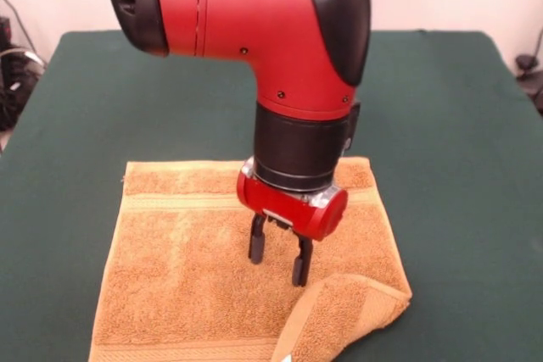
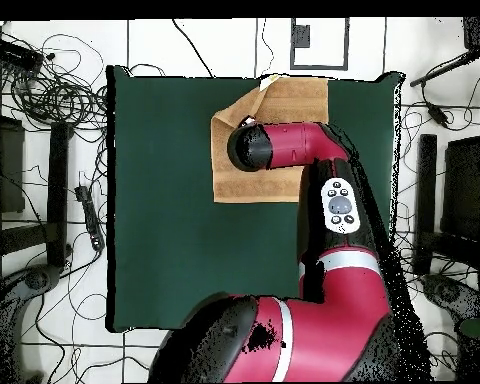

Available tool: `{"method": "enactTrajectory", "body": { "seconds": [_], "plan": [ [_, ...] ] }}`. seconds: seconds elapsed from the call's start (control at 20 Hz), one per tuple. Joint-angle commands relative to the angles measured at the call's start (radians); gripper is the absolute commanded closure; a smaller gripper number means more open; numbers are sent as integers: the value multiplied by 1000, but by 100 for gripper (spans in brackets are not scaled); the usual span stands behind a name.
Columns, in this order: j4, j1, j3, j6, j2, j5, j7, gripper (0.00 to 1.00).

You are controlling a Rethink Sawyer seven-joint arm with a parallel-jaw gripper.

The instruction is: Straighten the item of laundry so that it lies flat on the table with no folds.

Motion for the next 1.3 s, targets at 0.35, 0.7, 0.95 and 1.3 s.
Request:
{"method": "enactTrajectory", "body": {
  "seconds": [0.35, 0.7, 0.95, 1.3],
  "plan": [
    [-93, 73, 52, 70, 111, 6, -55, 0],
    [-181, 98, 34, 95, 179, -1, -23, 0],
    [-224, 109, 28, 123, 201, -4, -5, 0],
    [-261, 115, 38, 170, 202, 12, -2, 0]
  ]
}}
